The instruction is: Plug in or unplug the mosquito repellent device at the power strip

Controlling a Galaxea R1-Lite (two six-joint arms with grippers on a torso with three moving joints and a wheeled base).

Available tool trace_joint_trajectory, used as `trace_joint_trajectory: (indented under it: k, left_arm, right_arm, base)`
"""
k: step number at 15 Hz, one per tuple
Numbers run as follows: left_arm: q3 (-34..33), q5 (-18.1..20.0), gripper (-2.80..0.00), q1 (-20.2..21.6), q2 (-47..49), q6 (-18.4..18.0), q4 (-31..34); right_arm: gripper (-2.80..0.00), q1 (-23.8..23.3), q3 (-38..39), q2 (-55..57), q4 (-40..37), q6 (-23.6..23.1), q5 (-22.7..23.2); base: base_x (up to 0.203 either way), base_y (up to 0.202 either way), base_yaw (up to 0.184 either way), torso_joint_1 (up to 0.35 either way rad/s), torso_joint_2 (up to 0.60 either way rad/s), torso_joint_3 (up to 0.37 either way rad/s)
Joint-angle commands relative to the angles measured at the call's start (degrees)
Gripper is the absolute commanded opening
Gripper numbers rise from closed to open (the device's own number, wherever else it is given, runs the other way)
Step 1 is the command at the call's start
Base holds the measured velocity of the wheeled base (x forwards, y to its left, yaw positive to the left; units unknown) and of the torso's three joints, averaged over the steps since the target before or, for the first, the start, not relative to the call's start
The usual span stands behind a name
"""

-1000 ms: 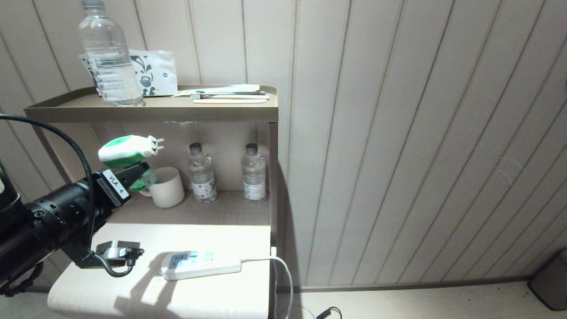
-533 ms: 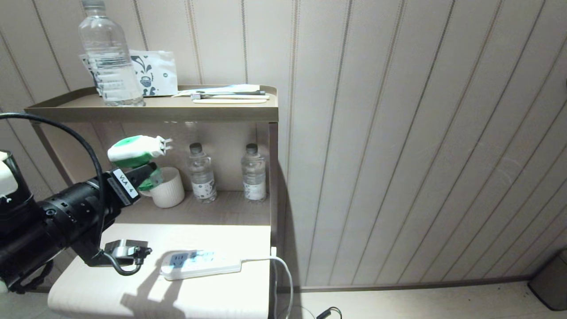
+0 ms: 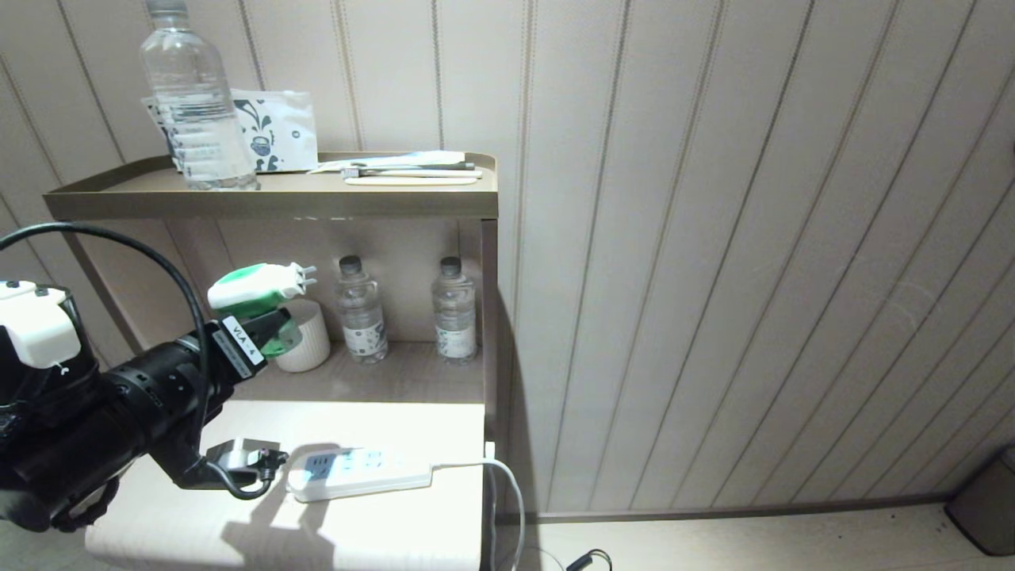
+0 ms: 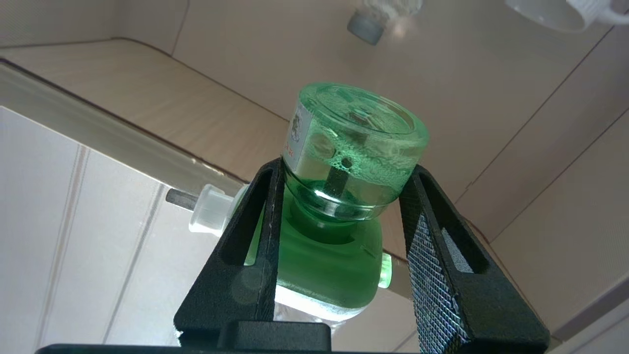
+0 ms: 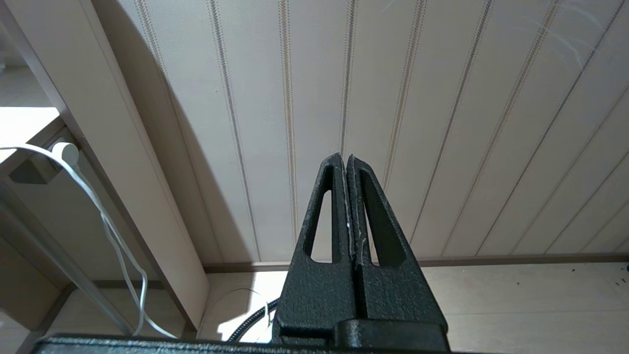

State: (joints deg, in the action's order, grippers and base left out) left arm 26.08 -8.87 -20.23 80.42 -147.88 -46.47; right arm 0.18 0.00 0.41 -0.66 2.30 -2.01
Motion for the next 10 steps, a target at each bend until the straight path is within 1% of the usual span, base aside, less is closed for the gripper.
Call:
trace_joint_trajectory:
  k: [1, 4, 6, 10]
  left_arm:
    - [-0.15, -0.18, -2.80, -0.51, 0.39, -0.74, -0.29]
    - [-0.59, -1.58, -2.80, -0.69, 0.61, -0.64, -0.29]
    - [-0.85, -1.58, -2.80, -0.69, 0.61, -0.21, -0.29]
    - [-0.94, -1.58, -2.80, -0.78, 0.65, -0.52, -0.29]
  right_arm:
    - [-2.80, -0.01, 0.00, 0.02, 0.03, -0.01, -0.01]
    - [-2.80, -0.01, 0.00, -0.06, 0.00, 0.07, -0.01]
    - [-2.80, -0.01, 0.00, -0.15, 0.04, 0.07, -0.01]
    - [-2.80, -0.01, 0.00, -0.06, -0.04, 0.00, -0.01]
  base:
    - [0.000, 0.000, 0.000, 0.000, 0.00, 0.000]
    - [0.000, 0.000, 0.000, 0.000, 0.00, 0.000]
    - [0.000, 0.000, 0.000, 0.000, 0.00, 0.000]
    - [0.000, 0.000, 0.000, 0.000, 0.00, 0.000]
